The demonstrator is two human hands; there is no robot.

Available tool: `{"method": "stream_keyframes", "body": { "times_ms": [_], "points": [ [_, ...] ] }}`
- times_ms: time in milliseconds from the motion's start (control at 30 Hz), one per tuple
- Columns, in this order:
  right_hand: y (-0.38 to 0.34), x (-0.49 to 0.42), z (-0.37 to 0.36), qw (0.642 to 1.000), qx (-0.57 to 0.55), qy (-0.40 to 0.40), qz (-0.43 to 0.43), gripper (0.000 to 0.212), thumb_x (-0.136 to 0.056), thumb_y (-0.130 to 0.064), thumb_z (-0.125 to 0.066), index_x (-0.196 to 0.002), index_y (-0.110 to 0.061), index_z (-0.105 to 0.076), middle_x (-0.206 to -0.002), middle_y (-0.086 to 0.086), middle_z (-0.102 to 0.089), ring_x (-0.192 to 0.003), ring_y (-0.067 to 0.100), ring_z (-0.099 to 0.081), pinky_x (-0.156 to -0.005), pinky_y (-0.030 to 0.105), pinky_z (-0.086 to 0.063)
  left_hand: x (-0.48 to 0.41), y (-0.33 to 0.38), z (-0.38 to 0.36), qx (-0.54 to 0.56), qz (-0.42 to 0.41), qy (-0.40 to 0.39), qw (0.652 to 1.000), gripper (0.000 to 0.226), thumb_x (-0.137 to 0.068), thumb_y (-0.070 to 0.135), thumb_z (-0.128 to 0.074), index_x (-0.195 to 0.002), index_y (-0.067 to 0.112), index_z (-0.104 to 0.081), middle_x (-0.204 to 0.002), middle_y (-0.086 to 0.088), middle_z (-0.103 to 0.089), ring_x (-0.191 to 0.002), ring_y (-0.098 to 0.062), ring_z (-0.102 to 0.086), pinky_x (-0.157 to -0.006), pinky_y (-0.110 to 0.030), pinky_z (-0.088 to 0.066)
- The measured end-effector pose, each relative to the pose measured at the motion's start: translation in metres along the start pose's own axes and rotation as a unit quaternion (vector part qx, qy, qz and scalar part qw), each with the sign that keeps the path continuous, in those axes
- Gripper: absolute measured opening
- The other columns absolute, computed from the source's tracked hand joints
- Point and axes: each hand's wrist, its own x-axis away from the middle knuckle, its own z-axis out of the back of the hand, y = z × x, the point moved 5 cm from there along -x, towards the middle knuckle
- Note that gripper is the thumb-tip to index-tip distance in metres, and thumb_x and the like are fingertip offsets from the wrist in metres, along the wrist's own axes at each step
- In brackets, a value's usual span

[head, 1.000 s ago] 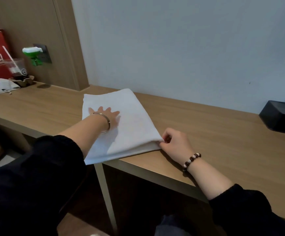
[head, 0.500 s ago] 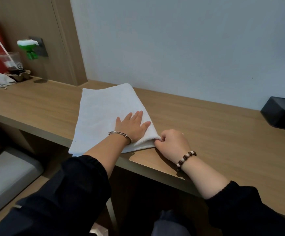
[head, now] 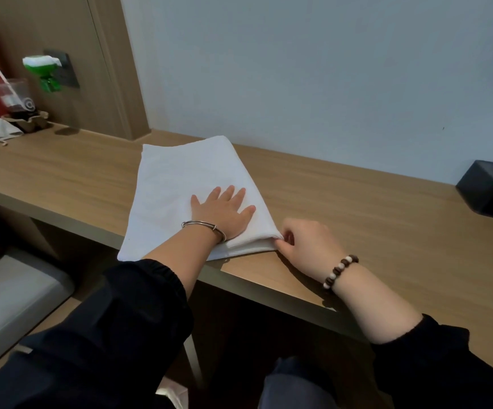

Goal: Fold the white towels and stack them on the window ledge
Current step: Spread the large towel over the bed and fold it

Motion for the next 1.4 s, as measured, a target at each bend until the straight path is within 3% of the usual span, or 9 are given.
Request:
{"method": "stream_keyframes", "body": {
  "times_ms": [100, 300, 533, 600, 767, 900, 1200, 1300, 1400],
  "points": [
    [-0.004, 0.002, 0.008, 0.995, -0.012, 0.069, 0.069, 0.015, -0.091, -0.029, -0.059, -0.103, -0.022, -0.056, -0.091, -0.009, -0.053, -0.082, 0.012, -0.051, -0.068, 0.025, -0.035, 0.000, 0.000, 0.000, -0.008, 0.001, 0.000, 1.000, 0.060, -0.097, 0.058, -0.011, -0.151, 0.035, -0.002, -0.160, 0.010, 0.003, -0.147, -0.018, 0.003, -0.112, -0.059, 0.000],
    [-0.027, 0.004, 0.004, 0.986, 0.069, 0.058, 0.137, 0.013, -0.091, -0.017, -0.050, -0.080, -0.013, -0.054, -0.081, 0.002, -0.059, -0.072, 0.016, -0.046, -0.060, 0.026, -0.028, 0.001, -0.002, 0.001, -0.009, -0.027, -0.007, 1.000, 0.058, -0.097, 0.057, -0.013, -0.150, 0.037, -0.002, -0.159, 0.012, 0.003, -0.147, -0.017, 0.003, -0.112, -0.059, -0.001],
    [-0.045, 0.007, -0.003, 0.982, -0.079, -0.017, 0.168, 0.016, -0.088, -0.020, -0.061, -0.085, -0.009, -0.071, -0.080, 0.000, -0.069, -0.071, 0.013, -0.057, -0.066, 0.026, -0.042, 0.012, -0.016, 0.008, 0.021, -0.129, -0.020, 0.991, 0.047, -0.103, 0.041, -0.020, -0.149, 0.037, -0.018, -0.158, 0.016, -0.008, -0.146, -0.008, -0.002, -0.116, -0.050, 0.000],
    [-0.032, -0.007, 0.007, 0.983, -0.134, 0.010, 0.129, 0.019, -0.092, -0.017, -0.055, -0.097, -0.009, -0.072, -0.096, 0.000, -0.069, -0.084, 0.011, -0.059, -0.079, 0.024, -0.045, 0.016, -0.017, 0.006, 0.009, -0.148, -0.014, 0.989, 0.049, -0.102, 0.044, -0.021, -0.150, 0.037, -0.016, -0.158, 0.016, -0.008, -0.146, -0.009, -0.001, -0.116, -0.049, 0.000],
    [-0.012, -0.053, 0.005, 0.992, 0.029, 0.036, 0.118, 0.056, -0.089, 0.003, -0.039, -0.140, -0.019, -0.045, -0.150, 0.000, -0.036, -0.139, 0.018, -0.025, -0.115, 0.034, -0.020, 0.019, -0.015, 0.003, -0.025, -0.165, -0.014, 0.986, 0.059, -0.097, 0.057, -0.019, -0.151, 0.036, -0.009, -0.159, 0.014, -0.003, -0.146, -0.011, 0.001, -0.117, -0.049, -0.001],
    [-0.010, -0.077, -0.012, 0.984, 0.114, -0.018, 0.138, 0.062, -0.089, 0.003, -0.041, -0.144, -0.025, -0.036, -0.155, -0.005, -0.026, -0.146, 0.012, -0.009, -0.117, 0.040, 0.002, 0.018, -0.016, 0.003, -0.019, -0.170, -0.008, 0.985, 0.062, -0.094, 0.061, -0.025, -0.150, 0.037, -0.014, -0.159, 0.014, -0.007, -0.146, -0.011, -0.001, -0.117, -0.049, -0.003],
    [-0.023, -0.069, 0.005, 0.949, 0.243, 0.047, 0.194, 0.029, -0.092, -0.023, -0.042, -0.104, -0.022, -0.068, -0.107, -0.004, -0.068, -0.108, 0.015, -0.056, -0.115, 0.033, 0.000, 0.023, -0.019, 0.012, -0.010, -0.209, -0.032, 0.977, 0.057, -0.094, 0.058, -0.034, -0.147, 0.039, -0.023, -0.158, 0.015, -0.010, -0.146, -0.010, -0.003, -0.117, -0.044, -0.005],
    [-0.037, -0.058, 0.002, 0.922, 0.320, 0.070, 0.204, 0.020, -0.084, -0.028, -0.054, -0.085, -0.017, -0.070, -0.085, 0.001, -0.069, -0.088, 0.019, -0.063, -0.114, 0.036, -0.018, 0.019, -0.026, 0.024, -0.057, -0.198, -0.085, 0.975, 0.050, -0.097, 0.055, -0.030, -0.146, 0.042, -0.026, -0.157, 0.016, -0.011, -0.146, -0.011, -0.008, -0.117, -0.039, -0.007],
    [-0.054, -0.045, -0.002, 0.925, 0.283, 0.132, 0.218, 0.022, -0.045, -0.025, -0.079, -0.046, -0.013, -0.061, -0.045, 0.003, -0.057, -0.044, 0.021, -0.055, -0.071, 0.028, -0.050, 0.016, -0.027, 0.037, -0.082, -0.168, -0.117, 0.975, 0.046, -0.100, 0.047, -0.028, -0.145, 0.037, -0.031, -0.157, 0.012, -0.016, -0.143, -0.015, -0.020, -0.116, -0.035, -0.015]
  ]
}}
